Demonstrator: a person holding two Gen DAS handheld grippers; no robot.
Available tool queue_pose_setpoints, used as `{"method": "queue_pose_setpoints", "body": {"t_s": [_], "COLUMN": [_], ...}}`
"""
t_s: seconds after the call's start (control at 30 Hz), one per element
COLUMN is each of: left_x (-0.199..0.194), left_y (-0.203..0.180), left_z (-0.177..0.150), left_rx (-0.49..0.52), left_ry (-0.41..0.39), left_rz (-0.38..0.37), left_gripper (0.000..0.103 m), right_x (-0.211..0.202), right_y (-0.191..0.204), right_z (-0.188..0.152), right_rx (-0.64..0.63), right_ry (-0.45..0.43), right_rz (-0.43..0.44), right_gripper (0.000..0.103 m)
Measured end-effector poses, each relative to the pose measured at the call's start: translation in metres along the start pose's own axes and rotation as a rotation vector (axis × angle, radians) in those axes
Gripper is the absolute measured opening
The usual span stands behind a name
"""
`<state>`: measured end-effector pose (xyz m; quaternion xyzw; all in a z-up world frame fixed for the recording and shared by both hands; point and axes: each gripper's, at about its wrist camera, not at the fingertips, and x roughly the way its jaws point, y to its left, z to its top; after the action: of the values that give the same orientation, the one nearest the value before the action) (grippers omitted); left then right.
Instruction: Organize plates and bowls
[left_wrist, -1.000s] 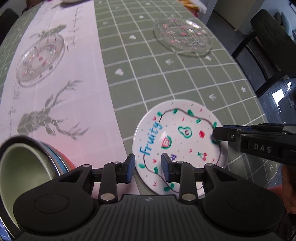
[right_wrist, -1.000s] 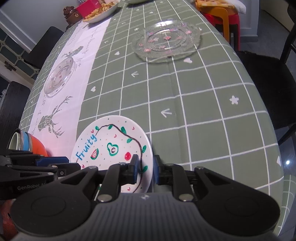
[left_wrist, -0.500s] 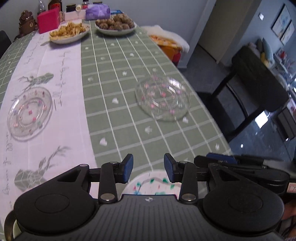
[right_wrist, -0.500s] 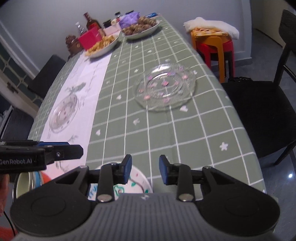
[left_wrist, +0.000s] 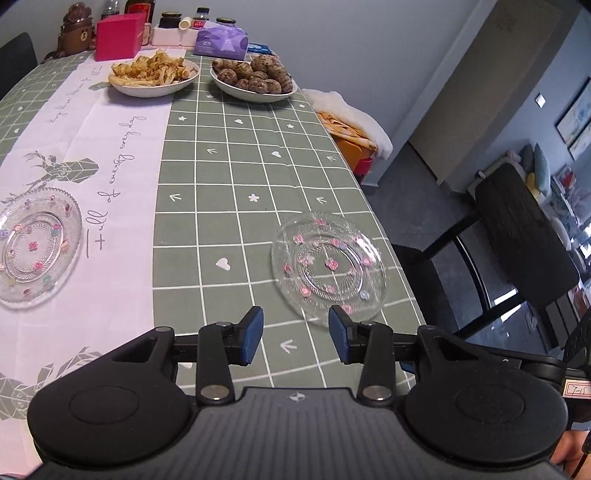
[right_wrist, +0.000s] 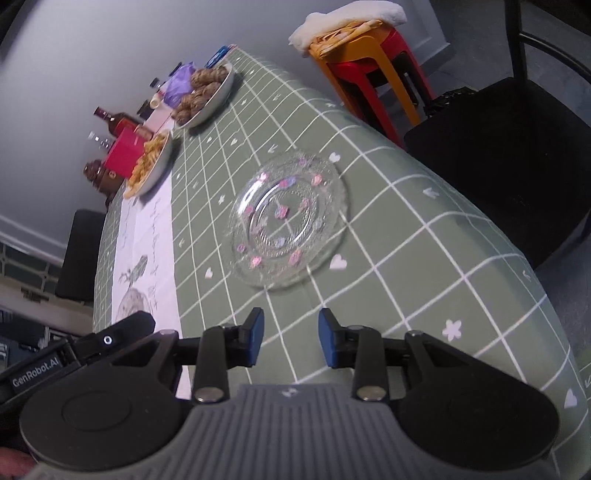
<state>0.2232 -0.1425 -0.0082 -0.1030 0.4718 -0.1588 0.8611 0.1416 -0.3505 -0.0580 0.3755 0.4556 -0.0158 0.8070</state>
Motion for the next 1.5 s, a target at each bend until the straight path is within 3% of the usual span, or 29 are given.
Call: {"method": "queue_pose_setpoints", "body": {"t_s": [0.13,0.53,0.63,0.8,1.1,1.3,1.5], "left_x": [0.011,0.039,0.041,0.041,0.039,0.043,0.052], "left_y": [0.009,0.039,0.045,0.050,0.060,0.062,0.054], "left_z": [0.006,0.012,0.010,0.009,0.011,0.013,0.014], "left_rx": [-0.076,-0.160,-0.169,-0.170,-0.176,-0.168,-0.064], "left_ry": [0.000,0.053,0.068,0.069,0.061,0.061,0.070], "left_rz": [-0.016,0.006,-0.003,-0.007,0.012,0.028,0.059], "left_gripper": [0.047,0.047,0.049,0.050,0.051,0.051,0.051], "right_x": [0.009,0.043,0.048,0.053,0.054,0.057,0.061], "right_y": [-0.005,-0.015,-0.018,-0.020,-0.009,-0.002,0.002], "right_z": [0.017,0.043,0.046,0.047,0.041,0.037,0.032], "right_rx": [0.025,0.059,0.075,0.098,-0.006,-0.056,-0.098], "right_ry": [-0.023,-0.001,-0.004,-0.002,0.024,0.113,0.183], "right_rz": [-0.013,-0.065,-0.063,-0.065,-0.081,-0.061,-0.029], "right_gripper": [0.026,0.021,0.015,0.006,0.006,0.006,0.005]}}
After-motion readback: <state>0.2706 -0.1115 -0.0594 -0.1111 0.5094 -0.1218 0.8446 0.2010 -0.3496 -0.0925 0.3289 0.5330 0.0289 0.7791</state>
